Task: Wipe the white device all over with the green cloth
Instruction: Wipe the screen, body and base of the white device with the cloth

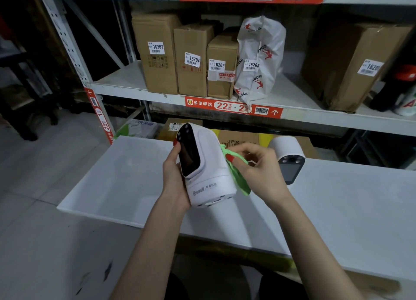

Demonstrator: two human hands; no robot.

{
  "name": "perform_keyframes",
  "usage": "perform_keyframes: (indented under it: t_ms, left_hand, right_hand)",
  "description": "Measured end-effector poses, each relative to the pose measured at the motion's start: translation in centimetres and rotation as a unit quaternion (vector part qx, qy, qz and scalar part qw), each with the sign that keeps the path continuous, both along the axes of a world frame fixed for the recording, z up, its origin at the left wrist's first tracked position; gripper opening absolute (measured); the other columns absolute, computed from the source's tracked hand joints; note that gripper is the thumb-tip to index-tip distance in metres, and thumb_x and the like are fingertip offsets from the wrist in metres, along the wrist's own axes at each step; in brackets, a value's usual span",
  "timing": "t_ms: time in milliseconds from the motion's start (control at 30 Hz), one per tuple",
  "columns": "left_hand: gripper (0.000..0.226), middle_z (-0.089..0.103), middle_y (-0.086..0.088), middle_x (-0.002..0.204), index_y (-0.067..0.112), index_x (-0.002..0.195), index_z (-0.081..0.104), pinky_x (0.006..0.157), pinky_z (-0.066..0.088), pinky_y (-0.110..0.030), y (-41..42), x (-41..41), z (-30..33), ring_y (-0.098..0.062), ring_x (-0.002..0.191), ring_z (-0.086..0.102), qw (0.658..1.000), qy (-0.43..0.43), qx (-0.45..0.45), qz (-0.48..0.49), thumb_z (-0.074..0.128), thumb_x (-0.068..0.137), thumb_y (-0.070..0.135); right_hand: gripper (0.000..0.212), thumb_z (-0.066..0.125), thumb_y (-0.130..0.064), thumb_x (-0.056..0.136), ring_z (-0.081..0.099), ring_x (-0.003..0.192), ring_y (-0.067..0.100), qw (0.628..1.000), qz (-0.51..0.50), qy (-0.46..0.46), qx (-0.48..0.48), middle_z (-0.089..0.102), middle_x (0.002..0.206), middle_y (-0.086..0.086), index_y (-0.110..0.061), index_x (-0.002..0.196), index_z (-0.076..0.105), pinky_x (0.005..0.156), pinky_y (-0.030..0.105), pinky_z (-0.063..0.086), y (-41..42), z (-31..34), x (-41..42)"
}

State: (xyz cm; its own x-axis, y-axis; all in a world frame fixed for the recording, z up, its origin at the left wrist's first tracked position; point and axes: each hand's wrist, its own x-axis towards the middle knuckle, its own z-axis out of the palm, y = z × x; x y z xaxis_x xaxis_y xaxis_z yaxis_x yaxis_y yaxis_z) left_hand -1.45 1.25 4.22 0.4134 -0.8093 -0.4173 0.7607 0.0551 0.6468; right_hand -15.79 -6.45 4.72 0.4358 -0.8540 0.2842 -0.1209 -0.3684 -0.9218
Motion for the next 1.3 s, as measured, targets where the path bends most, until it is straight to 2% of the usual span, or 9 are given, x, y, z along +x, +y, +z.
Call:
perform_keyframes:
  t_ms: [100, 333, 467, 567, 767, 900, 1000, 1133, 1300]
  left_hand:
    - [0.047, 0.075, -0.012, 0.084, 0.013, 0.074, 0.082, 0.081, 0.053, -0.042, -0.1, -0.1, -0.1, -0.03, 0.065, 0.071, 1.0, 0.0, 0.004, -0.015, 0.058, 0.089, 0.052]
    - [0.044, 0.074, -0.014, 0.088, 0.012, 0.089, 0.078, 0.081, 0.053, -0.043, -0.2, -0.6, 0.1, -0.032, 0.069, 0.07, 1.0, -0.001, 0.007, -0.024, 0.059, 0.088, 0.052]
    - [0.045, 0.074, -0.013, 0.089, 0.014, 0.101, 0.075, 0.079, 0.053, -0.041, -0.1, -0.3, 0.1, -0.032, 0.072, 0.069, 1.0, 0.002, 0.01, -0.012, 0.057, 0.088, 0.053]
    - [0.044, 0.075, -0.014, 0.086, 0.013, 0.097, 0.075, 0.077, 0.053, -0.04, 0.0, -0.2, 0.1, -0.032, 0.069, 0.069, 1.0, -0.003, 0.016, -0.016, 0.056, 0.089, 0.052]
    - [0.043, 0.075, -0.012, 0.083, 0.013, 0.098, 0.075, 0.07, 0.056, -0.038, -0.2, -0.5, 0.1, -0.029, 0.064, 0.071, 0.998, -0.026, 0.037, -0.05, 0.059, 0.088, 0.052]
    - [0.044, 0.075, -0.012, 0.083, 0.012, 0.101, 0.074, 0.07, 0.056, -0.038, -0.3, -0.7, 0.1, -0.029, 0.064, 0.071, 0.998, -0.024, 0.037, -0.049, 0.058, 0.089, 0.052]
    - [0.045, 0.075, -0.014, 0.083, 0.012, 0.102, 0.073, 0.072, 0.055, -0.038, -0.4, -0.5, 0.0, -0.03, 0.067, 0.069, 0.998, -0.025, 0.035, -0.041, 0.056, 0.091, 0.051]
    - [0.045, 0.075, -0.013, 0.082, 0.011, 0.102, 0.073, 0.073, 0.054, -0.037, -0.4, -0.3, -0.1, -0.03, 0.068, 0.068, 0.998, -0.036, 0.043, -0.042, 0.056, 0.09, 0.052]
    - [0.045, 0.074, -0.013, 0.08, 0.011, 0.097, 0.073, 0.066, 0.056, -0.035, -0.7, -0.4, -0.4, -0.03, 0.065, 0.069, 0.994, -0.06, 0.058, -0.067, 0.056, 0.09, 0.052]
  right_hand:
    - [0.014, 0.067, -0.006, 0.086, 0.06, 0.075, 0.008, 1.0, -0.015, -0.01, 0.008, 0.073, 0.088, -0.007, -0.017, 0.091, 0.075, 0.067, 0.016, 0.045, 0.0, -0.1, 0.1]
    - [0.028, 0.066, 0.001, 0.084, 0.064, 0.083, 0.01, 0.998, -0.001, -0.059, -0.002, 0.073, 0.091, -0.007, -0.026, 0.089, 0.073, 0.076, 0.023, 0.051, 0.5, 0.7, -0.2]
    - [0.02, 0.071, -0.004, 0.083, 0.064, 0.089, 0.02, 0.997, 0.056, -0.057, -0.001, 0.072, 0.097, 0.0, -0.022, 0.091, 0.076, 0.08, 0.029, 0.05, 0.8, 0.9, -0.4]
    - [0.02, 0.07, -0.003, 0.083, 0.065, 0.091, 0.021, 0.997, 0.05, -0.063, 0.003, 0.072, 0.098, 0.001, -0.021, 0.091, 0.076, 0.083, 0.033, 0.05, 0.9, 0.8, -0.2]
    - [0.034, 0.065, 0.0, 0.085, 0.064, 0.088, 0.019, 0.998, -0.016, -0.067, -0.012, 0.072, 0.097, 0.004, -0.034, 0.089, 0.071, 0.08, 0.031, 0.051, 0.7, 0.5, 0.0]
    - [0.026, 0.069, -0.003, 0.084, 0.065, 0.089, 0.017, 0.997, 0.021, -0.068, -0.009, 0.072, 0.097, 0.001, -0.027, 0.091, 0.074, 0.081, 0.032, 0.052, 0.9, 0.8, -0.3]
    - [0.019, 0.07, -0.003, 0.084, 0.064, 0.088, 0.022, 0.996, 0.073, -0.05, -0.005, 0.07, 0.095, 0.0, -0.018, 0.094, 0.077, 0.08, 0.031, 0.051, 0.9, 1.0, -0.5]
    - [0.02, 0.07, -0.003, 0.084, 0.063, 0.087, 0.023, 0.996, 0.075, -0.041, -0.014, 0.07, 0.094, 0.0, -0.019, 0.093, 0.077, 0.078, 0.029, 0.051, 0.9, 0.9, -0.4]
    - [0.029, 0.069, -0.003, 0.084, 0.062, 0.086, 0.018, 0.997, 0.023, -0.047, -0.054, 0.067, 0.096, 0.005, -0.032, 0.091, 0.071, 0.076, 0.026, 0.05, 1.0, 0.6, 0.2]
